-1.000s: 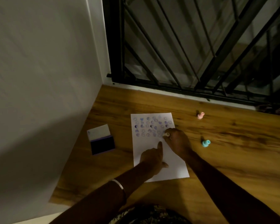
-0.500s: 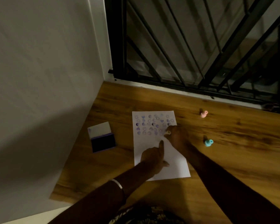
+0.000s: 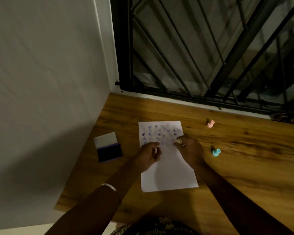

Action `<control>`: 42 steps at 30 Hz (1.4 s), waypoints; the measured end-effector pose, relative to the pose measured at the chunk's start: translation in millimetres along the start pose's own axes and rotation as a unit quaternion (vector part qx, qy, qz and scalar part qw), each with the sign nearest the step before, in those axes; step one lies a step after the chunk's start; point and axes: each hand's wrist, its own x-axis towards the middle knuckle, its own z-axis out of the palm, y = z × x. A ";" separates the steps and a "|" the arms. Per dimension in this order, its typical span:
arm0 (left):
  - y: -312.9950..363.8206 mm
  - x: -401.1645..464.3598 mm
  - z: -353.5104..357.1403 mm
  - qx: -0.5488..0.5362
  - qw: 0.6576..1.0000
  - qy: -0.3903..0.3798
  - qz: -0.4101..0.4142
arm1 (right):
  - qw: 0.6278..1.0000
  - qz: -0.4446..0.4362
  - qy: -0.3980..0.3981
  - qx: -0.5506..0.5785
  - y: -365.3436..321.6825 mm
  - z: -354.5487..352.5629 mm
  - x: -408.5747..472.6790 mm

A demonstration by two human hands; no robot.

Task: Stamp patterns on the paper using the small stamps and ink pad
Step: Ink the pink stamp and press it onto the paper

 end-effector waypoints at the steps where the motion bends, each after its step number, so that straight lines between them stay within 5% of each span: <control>1: 4.5 0.3 -0.4 -0.042 0.999 -0.014 0.006 | 1.000 -0.019 0.007 -0.008 -3.6 -2.0 -3.1; 14: 6.4 -2.2 6.5 -0.116 0.979 -0.167 0.014 | 0.989 -0.088 -0.046 0.110 -36.4 7.1 -26.8; 27: 0.8 -2.4 6.4 -0.060 0.987 -0.147 0.017 | 0.993 -0.106 0.004 0.052 -43.1 19.2 -32.2; 42: -2.7 7.8 27.8 -0.057 0.994 -0.095 0.016 | 0.993 -0.084 -0.041 0.071 -30.9 9.9 -16.9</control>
